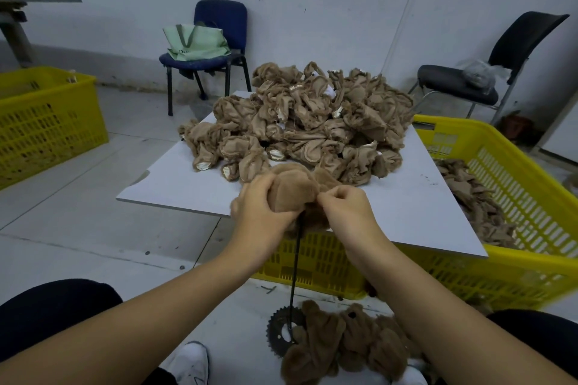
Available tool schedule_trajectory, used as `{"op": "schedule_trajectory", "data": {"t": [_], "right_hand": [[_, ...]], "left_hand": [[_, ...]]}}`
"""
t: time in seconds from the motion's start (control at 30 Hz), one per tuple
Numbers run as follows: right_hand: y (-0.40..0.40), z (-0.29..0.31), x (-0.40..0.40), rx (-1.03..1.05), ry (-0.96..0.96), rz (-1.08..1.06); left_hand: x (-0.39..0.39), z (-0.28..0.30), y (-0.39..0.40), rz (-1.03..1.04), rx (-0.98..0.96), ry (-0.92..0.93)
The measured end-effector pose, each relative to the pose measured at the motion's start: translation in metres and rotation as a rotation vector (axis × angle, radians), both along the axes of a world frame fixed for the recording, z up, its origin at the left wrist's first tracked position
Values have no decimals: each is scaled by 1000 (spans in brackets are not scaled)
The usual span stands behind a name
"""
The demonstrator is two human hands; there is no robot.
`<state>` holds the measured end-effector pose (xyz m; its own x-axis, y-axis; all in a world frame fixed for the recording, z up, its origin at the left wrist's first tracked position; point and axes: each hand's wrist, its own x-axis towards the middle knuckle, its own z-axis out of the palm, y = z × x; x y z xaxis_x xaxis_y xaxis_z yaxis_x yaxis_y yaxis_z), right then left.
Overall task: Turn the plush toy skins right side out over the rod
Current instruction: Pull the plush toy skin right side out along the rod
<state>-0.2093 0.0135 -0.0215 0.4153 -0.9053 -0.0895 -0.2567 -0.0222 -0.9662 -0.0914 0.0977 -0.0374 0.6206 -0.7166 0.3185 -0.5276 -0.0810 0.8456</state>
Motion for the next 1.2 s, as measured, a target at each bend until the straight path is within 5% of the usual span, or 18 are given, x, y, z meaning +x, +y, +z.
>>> {"op": "schedule_trajectory", "data": {"t": [0.3,0.5,0.7,1.0,1.2], "right_hand": [[-19,10,-1,-489,208,363],[-20,-8,-2,-230,318,429],[-19,-3,-1,-437,435,319],[4,0,5,-602,57,139],[-3,-10,8,-493,127,185]], "left_hand": [[10,22,-9,-291,26,-625],[7,7,-1,-428,218,-483],[5,6,9,-505,88,-202],[5,1,8,-337,-301,-586],[3,-12,9,-313,-231,-468]]}}
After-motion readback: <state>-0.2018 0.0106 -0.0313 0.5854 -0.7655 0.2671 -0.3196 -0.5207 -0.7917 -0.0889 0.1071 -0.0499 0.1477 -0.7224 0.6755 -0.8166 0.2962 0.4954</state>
